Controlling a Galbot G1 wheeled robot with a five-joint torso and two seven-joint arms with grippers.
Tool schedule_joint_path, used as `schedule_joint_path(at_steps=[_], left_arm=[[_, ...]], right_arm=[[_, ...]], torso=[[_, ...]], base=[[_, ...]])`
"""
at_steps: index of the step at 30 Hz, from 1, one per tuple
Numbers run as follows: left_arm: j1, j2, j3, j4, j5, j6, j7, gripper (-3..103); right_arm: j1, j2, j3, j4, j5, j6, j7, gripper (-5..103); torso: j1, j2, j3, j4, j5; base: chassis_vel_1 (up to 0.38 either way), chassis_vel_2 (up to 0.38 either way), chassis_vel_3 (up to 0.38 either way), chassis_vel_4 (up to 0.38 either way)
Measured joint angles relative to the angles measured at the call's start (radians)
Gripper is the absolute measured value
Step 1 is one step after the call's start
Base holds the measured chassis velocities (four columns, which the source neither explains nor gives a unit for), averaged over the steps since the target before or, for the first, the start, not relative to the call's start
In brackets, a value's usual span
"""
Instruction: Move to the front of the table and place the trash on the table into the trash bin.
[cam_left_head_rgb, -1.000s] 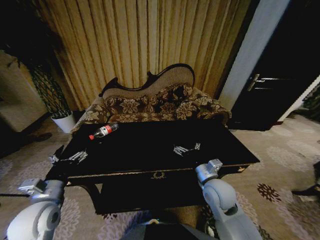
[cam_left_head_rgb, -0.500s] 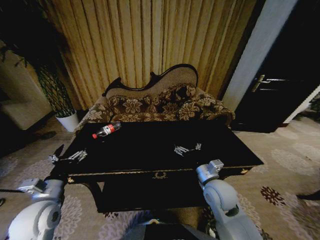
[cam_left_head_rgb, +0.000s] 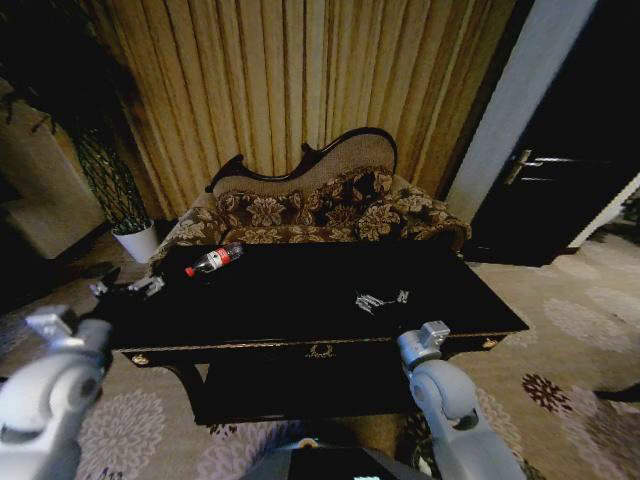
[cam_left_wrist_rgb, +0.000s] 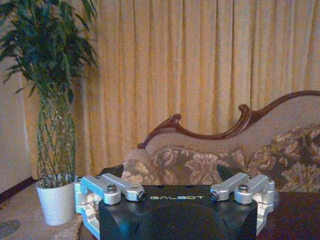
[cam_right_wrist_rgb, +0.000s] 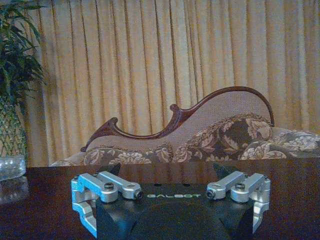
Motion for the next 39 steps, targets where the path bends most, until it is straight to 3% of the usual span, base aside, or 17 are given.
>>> schedule_joint_path(at_steps=[4, 7, 9, 10, 12, 14, 18, 22, 25, 28, 29, 31, 34, 39], left_arm=[[-0.083, 0.143, 0.008, 0.205, -0.138, -0.025, 0.147, 100], [-0.109, 0.165, 0.017, 0.250, -0.149, -0.032, 0.198, 100], [-0.190, 0.200, 0.058, 0.365, -0.170, -0.043, 0.347, 100], [-0.190, 0.200, 0.058, 0.365, -0.170, -0.043, 0.347, 100], [-0.249, 0.218, 0.091, 0.457, -0.181, -0.044, 0.482, 100], [-0.274, 0.223, 0.108, 0.492, -0.181, -0.040, 0.506, 100], [-0.375, 0.243, 0.171, 0.595, -0.173, 0.018, 0.509, 100], [-0.432, 0.272, 0.223, 0.653, -0.156, 0.027, 0.516, 100], [-0.465, 0.289, 0.266, 0.670, -0.151, 0.016, 0.490, 100], [-0.501, 0.292, 0.325, 0.637, -0.149, 0.027, 0.351, 100], [-0.501, 0.292, 0.325, 0.637, -0.149, 0.027, 0.351, 100], [-0.524, 0.281, 0.364, 0.605, -0.152, 0.054, 0.249, 100], [-0.566, 0.268, 0.424, 0.589, -0.154, 0.070, 0.207, 100], [-0.625, 0.251, 0.500, 0.590, -0.161, 0.073, 0.211, 100]], right_arm=[[-0.002, -0.004, 0.020, -0.012, 0.002, 0.007, 0.000, 100], [-0.001, -0.004, 0.021, -0.016, 0.002, 0.008, 0.000, 100], [0.001, -0.005, 0.020, -0.027, 0.002, 0.010, 0.000, 100], [0.001, -0.005, 0.020, -0.027, 0.002, 0.010, 0.000, 100], [0.002, -0.004, 0.015, -0.031, 0.002, 0.011, 0.000, 100], [0.002, -0.004, 0.014, -0.033, 0.002, 0.011, 0.000, 100], [-0.001, -0.005, 0.013, -0.038, -0.001, 0.014, 0.000, 100], [-0.007, -0.007, 0.013, -0.045, -0.005, 0.018, 0.000, 100], [-0.008, -0.011, 0.012, -0.052, -0.008, 0.023, 0.000, 100], [-0.006, -0.015, 0.007, -0.061, -0.013, 0.027, 0.000, 100], [-0.006, -0.015, 0.007, -0.061, -0.013, 0.027, 0.000, 100], [-0.004, -0.016, 0.006, -0.064, -0.014, 0.029, 0.000, 100], [-0.003, -0.017, 0.006, -0.067, -0.014, 0.032, 0.000, 100], [-0.005, -0.020, 0.013, -0.072, -0.014, 0.039, 0.000, 100]], torso=[[0.000, 0.000, 0.000, 0.0002, 0.0000], [0.000, 0.000, 0.000, 0.0003, 0.0001], [0.000, 0.000, 0.000, -0.0002, 0.0001], [0.000, 0.000, 0.000, -0.0002, 0.0001], [0.000, 0.000, 0.000, 0.0002, 0.0000], [0.000, 0.000, 0.000, 0.0003, 0.0001], [0.000, 0.000, 0.000, -0.0001, 0.0000], [0.000, 0.000, 0.000, 0.0001, 0.0001], [0.000, 0.000, 0.000, 0.0001, 0.0002], [0.000, 0.000, 0.000, 0.0002, 0.0003], [0.000, 0.000, 0.000, 0.0002, 0.0003], [0.000, 0.000, 0.000, 0.0003, 0.0003], [0.000, 0.000, 0.000, -0.0001, 0.0005], [0.000, 0.000, 0.000, 0.0000, 0.0005]], base=[[0.000, 0.000, 0.000, 0.000], [0.000, 0.000, 0.000, 0.000], [0.000, 0.000, 0.000, 0.000], [0.000, 0.000, 0.000, 0.000], [0.000, 0.000, 0.000, 0.000], [0.000, 0.000, 0.000, 0.000], [0.000, 0.000, 0.000, 0.000], [0.000, 0.000, 0.000, 0.000], [0.000, 0.000, 0.000, 0.000], [0.000, 0.000, 0.000, 0.000], [0.000, 0.000, 0.000, 0.000], [0.000, 0.000, 0.000, 0.000], [0.000, 0.000, 0.000, 0.000], [0.000, 0.000, 0.000, 0.000]])
